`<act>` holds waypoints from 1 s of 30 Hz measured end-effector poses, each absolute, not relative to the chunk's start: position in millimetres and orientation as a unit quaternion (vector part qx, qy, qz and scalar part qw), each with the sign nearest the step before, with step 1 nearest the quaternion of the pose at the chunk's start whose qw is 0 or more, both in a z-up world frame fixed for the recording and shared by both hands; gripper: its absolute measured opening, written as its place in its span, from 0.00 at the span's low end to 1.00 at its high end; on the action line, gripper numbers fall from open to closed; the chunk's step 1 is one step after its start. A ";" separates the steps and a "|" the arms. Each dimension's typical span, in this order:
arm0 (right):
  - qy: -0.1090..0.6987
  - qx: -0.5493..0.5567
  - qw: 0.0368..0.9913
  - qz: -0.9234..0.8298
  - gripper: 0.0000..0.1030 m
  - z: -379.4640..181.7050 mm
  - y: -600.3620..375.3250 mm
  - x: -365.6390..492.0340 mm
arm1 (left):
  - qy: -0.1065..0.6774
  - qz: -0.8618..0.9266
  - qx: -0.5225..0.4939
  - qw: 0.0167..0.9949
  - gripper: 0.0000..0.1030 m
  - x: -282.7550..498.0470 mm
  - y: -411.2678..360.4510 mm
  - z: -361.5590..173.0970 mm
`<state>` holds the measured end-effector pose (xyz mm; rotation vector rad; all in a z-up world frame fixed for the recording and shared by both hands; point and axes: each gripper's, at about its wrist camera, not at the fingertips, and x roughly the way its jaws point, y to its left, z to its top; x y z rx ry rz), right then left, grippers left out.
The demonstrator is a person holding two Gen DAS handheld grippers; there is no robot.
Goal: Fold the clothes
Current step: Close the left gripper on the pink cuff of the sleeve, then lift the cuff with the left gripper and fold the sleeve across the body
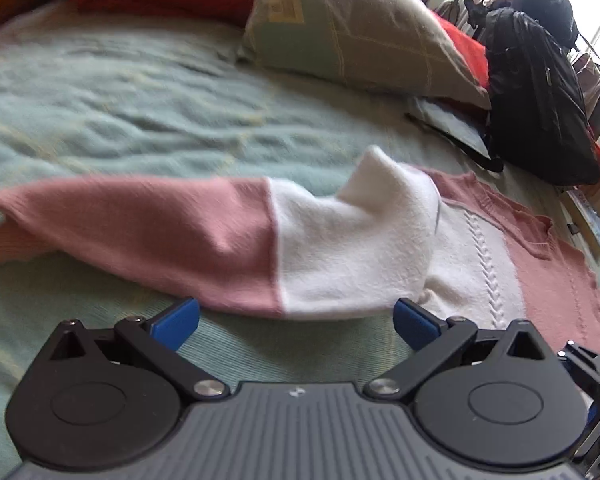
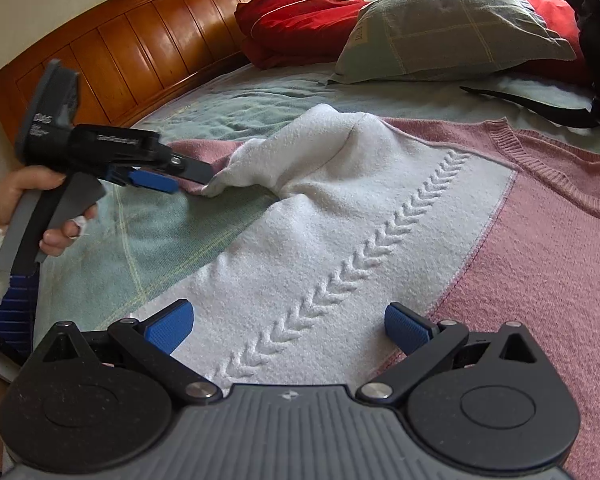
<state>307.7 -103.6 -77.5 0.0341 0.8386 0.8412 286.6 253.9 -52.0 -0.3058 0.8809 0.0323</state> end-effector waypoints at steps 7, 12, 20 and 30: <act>0.394 0.019 0.829 0.397 1.00 -78.2 -104.0 308.2 | 0.367 0.061 -0.174 0.912 0.99 320.6 296.1 -26.4; 0.392 0.012 0.830 0.397 1.00 -77.9 -103.1 306.9 | 0.390 0.087 -0.178 0.899 0.99 355.6 307.3 -43.2; 0.391 0.022 0.828 0.401 1.00 -75.4 -105.5 306.4 | 0.422 0.061 -0.173 0.888 0.99 318.4 293.8 -61.0; 0.390 0.014 0.831 0.396 1.00 -76.5 -102.8 304.6 | 0.382 0.070 -0.211 0.897 0.99 231.2 287.5 -58.3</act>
